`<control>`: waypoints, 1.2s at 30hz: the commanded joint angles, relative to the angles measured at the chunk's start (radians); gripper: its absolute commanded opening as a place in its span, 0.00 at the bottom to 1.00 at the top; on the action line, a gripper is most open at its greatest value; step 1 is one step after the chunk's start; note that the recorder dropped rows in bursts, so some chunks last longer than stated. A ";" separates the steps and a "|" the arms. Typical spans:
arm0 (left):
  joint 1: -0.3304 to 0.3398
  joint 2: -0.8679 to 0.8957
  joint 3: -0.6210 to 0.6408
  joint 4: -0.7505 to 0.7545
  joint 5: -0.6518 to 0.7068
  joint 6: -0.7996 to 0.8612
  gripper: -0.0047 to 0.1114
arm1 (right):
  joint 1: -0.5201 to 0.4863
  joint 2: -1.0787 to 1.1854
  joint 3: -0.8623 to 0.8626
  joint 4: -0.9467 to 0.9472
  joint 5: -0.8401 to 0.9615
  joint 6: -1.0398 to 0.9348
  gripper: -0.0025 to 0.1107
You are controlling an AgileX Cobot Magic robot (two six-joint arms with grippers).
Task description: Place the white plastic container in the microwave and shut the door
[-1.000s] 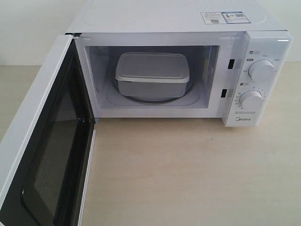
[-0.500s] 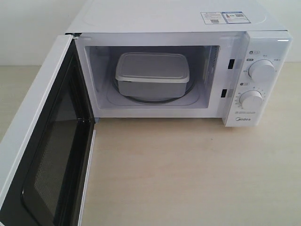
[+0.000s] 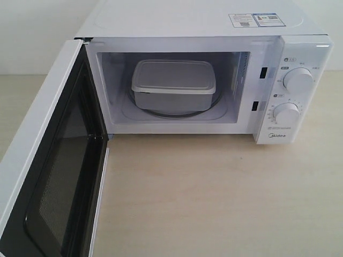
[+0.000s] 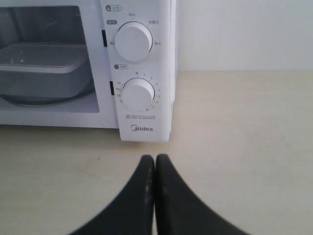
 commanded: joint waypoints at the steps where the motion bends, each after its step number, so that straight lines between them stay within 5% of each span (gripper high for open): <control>1: -0.008 0.099 -0.011 0.015 0.183 0.090 0.08 | -0.006 -0.004 -0.001 -0.006 0.002 0.006 0.02; 9: -0.008 0.229 -0.011 0.011 0.414 0.262 0.08 | -0.006 -0.004 -0.001 -0.006 0.002 0.006 0.02; 16: -0.008 0.337 -0.011 -0.184 0.450 0.401 0.08 | -0.006 -0.004 -0.001 -0.006 0.002 0.006 0.02; 36: -0.008 0.548 -0.011 -0.405 0.445 0.680 0.08 | -0.006 -0.004 -0.001 -0.006 0.006 0.006 0.02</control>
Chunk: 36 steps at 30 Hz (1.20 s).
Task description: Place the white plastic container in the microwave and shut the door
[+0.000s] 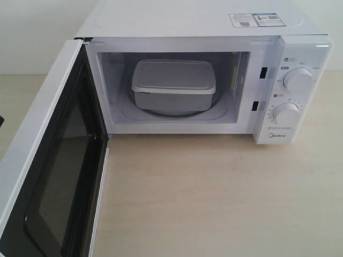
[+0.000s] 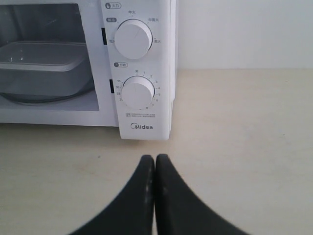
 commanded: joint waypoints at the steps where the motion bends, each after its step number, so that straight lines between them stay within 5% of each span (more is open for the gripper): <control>1: -0.006 0.018 -0.004 -0.068 -0.011 0.071 0.08 | -0.006 -0.004 -0.001 -0.006 0.000 0.006 0.02; 22: -0.013 0.093 -0.004 -0.347 -0.032 0.269 0.08 | -0.006 -0.004 -0.001 -0.006 0.000 0.006 0.02; 36: -0.290 0.196 -0.004 -0.331 -0.280 0.280 0.08 | -0.006 -0.004 -0.001 -0.006 -0.001 0.006 0.02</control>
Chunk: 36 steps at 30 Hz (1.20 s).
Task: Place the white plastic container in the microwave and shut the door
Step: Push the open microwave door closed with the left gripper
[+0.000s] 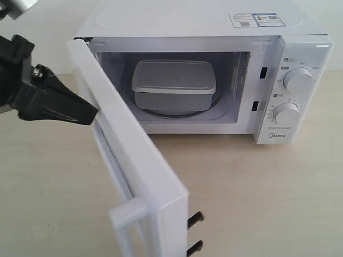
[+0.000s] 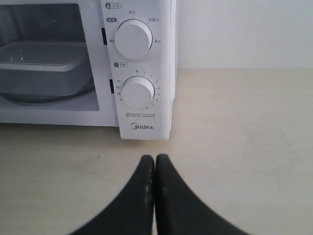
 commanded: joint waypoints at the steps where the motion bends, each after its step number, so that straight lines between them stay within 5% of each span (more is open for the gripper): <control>1: -0.078 0.016 -0.004 -0.008 -0.123 0.011 0.08 | -0.006 -0.004 -0.001 -0.006 -0.001 0.006 0.02; 9: -0.141 0.016 -0.004 -0.094 -0.233 0.049 0.08 | -0.006 -0.004 -0.001 -0.006 -0.001 0.006 0.02; 36: -0.141 0.016 -0.004 -0.074 -0.212 0.078 0.08 | -0.006 -0.004 -0.001 -0.006 -0.001 0.006 0.02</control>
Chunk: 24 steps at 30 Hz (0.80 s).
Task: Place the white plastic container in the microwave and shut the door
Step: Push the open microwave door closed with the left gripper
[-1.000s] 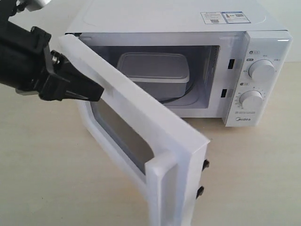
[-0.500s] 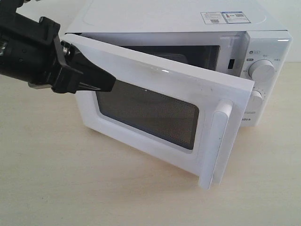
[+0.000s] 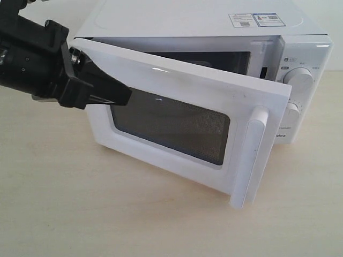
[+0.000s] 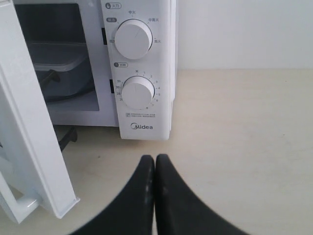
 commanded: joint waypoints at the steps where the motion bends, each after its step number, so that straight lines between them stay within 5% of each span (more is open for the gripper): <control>1: -0.010 0.001 -0.004 0.002 -0.006 0.016 0.08 | -0.006 -0.004 -0.001 -0.006 -0.001 0.006 0.02; 24: -0.010 0.169 -0.004 -0.028 -0.413 0.187 0.08 | -0.006 -0.004 -0.001 -0.006 -0.016 0.006 0.02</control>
